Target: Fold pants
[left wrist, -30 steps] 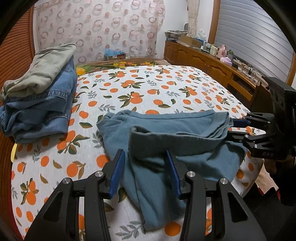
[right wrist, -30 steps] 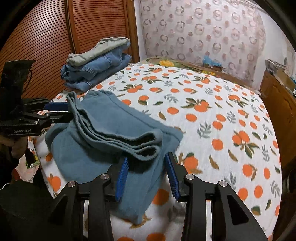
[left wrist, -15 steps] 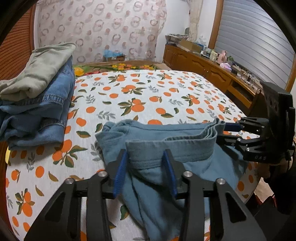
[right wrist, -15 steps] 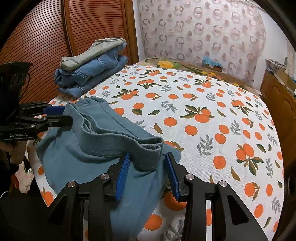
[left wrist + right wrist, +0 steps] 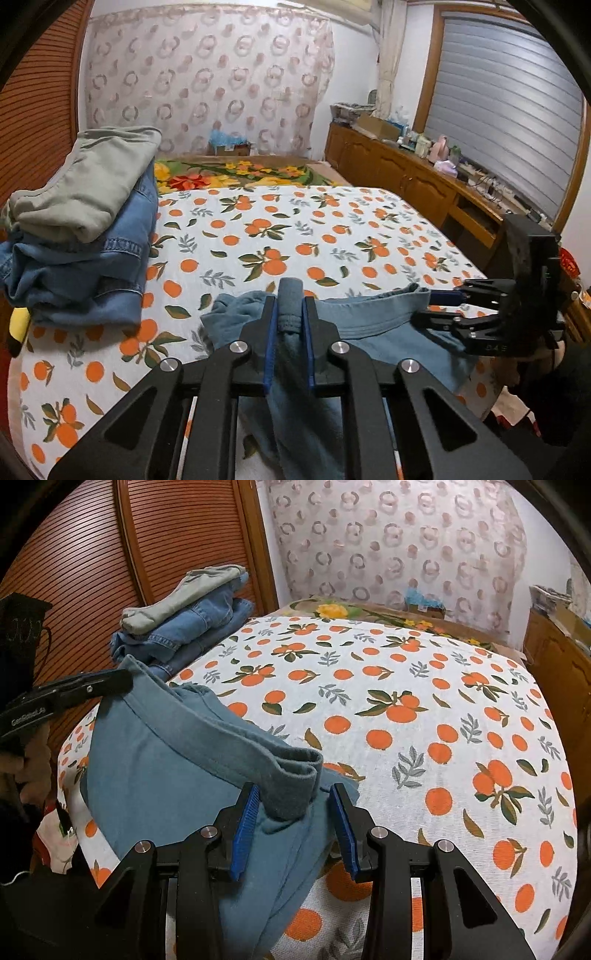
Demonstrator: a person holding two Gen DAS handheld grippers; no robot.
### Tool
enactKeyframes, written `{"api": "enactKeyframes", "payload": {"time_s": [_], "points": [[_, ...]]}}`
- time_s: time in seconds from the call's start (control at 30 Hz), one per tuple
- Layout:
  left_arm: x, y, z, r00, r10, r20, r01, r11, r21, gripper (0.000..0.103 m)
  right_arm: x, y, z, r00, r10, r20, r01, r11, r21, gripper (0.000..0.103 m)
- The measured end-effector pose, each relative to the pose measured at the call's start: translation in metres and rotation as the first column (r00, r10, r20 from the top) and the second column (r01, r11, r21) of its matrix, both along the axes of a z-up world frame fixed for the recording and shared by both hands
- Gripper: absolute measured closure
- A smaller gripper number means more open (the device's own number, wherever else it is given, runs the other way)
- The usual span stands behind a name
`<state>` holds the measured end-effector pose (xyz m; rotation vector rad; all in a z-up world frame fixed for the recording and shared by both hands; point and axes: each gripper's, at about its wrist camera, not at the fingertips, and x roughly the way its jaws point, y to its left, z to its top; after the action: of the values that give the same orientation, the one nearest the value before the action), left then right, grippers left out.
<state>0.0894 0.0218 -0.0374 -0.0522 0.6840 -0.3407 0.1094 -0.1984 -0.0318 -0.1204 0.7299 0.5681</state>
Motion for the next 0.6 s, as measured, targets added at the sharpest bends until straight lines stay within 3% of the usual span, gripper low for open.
{"api": "enactKeyframes", "payload": {"time_s": [0.37,0.47,0.6], "points": [[0.014,0.000,-0.026,0.996,0.038,-0.078,-0.034,0.998,0.057,0.089,0.006,0.005,0.006,1.000,-0.018,0.004,0.018,1.000,-0.021,0.062],[0.016,0.002,-0.028,0.994,0.046,-0.101,-0.040,0.998,0.056,0.085,0.011,0.011,0.005,1.000,-0.022,0.001,0.022,0.999,-0.042,0.062],[0.015,0.005,-0.029,0.993,0.053,-0.107,-0.047,0.997,0.058,0.072,0.017,0.013,0.002,0.999,-0.034,-0.008,0.033,0.998,-0.054,0.062]]}}
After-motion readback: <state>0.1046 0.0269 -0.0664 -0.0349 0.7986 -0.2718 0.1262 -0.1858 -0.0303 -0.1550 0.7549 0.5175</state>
